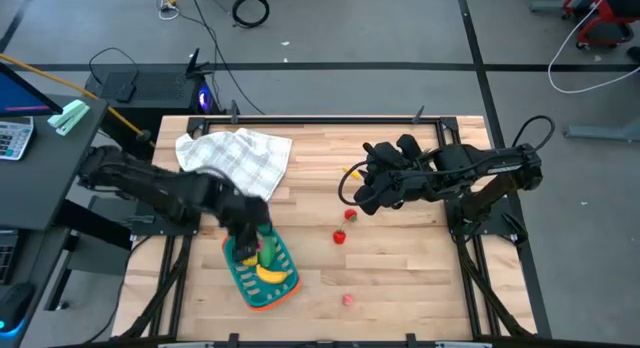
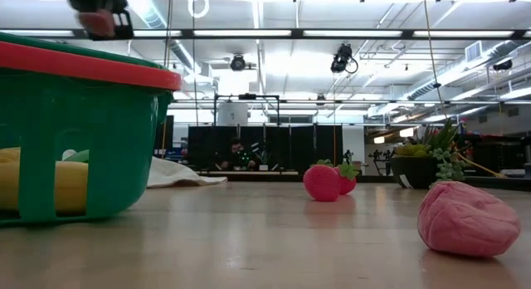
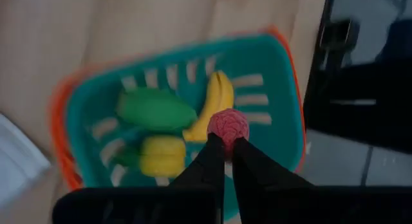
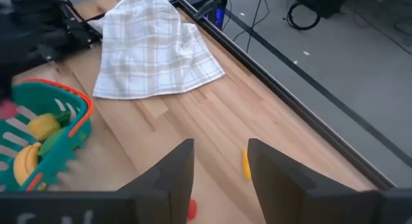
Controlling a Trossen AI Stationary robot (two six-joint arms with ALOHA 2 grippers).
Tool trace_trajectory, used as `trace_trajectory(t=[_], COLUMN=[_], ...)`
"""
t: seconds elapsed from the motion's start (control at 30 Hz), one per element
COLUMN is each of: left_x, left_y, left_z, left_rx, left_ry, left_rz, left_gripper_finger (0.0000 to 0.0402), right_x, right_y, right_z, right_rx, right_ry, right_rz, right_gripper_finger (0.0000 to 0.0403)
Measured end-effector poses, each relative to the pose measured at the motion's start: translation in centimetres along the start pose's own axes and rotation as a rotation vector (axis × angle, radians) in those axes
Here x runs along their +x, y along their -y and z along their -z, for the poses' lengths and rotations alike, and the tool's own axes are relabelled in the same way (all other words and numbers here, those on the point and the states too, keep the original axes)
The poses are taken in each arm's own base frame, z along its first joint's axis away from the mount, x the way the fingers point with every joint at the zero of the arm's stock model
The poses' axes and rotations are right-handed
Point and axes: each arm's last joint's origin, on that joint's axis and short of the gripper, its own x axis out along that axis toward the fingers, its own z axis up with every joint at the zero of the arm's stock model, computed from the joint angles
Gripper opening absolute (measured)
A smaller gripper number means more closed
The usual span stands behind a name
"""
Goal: Pick and placing Produce into tupperware
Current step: Put the top pink peach into the blue basket
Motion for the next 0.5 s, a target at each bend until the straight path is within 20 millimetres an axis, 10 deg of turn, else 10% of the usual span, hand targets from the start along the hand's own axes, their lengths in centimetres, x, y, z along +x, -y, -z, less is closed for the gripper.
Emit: trace_trajectory(t=[0.5], left_x=[6.1], left_y=[1.7], left_z=[1.1], left_rx=[0.090], left_ry=[-0.287], left_rz=[-0.022], left_gripper_finger=[0.0036], right_x=[0.6], right_y=[0.6], right_z=[-0.5], right_rx=[0.002], right_ry=[0.001], right_rz=[0.024], right_gripper_finger=[0.0155])
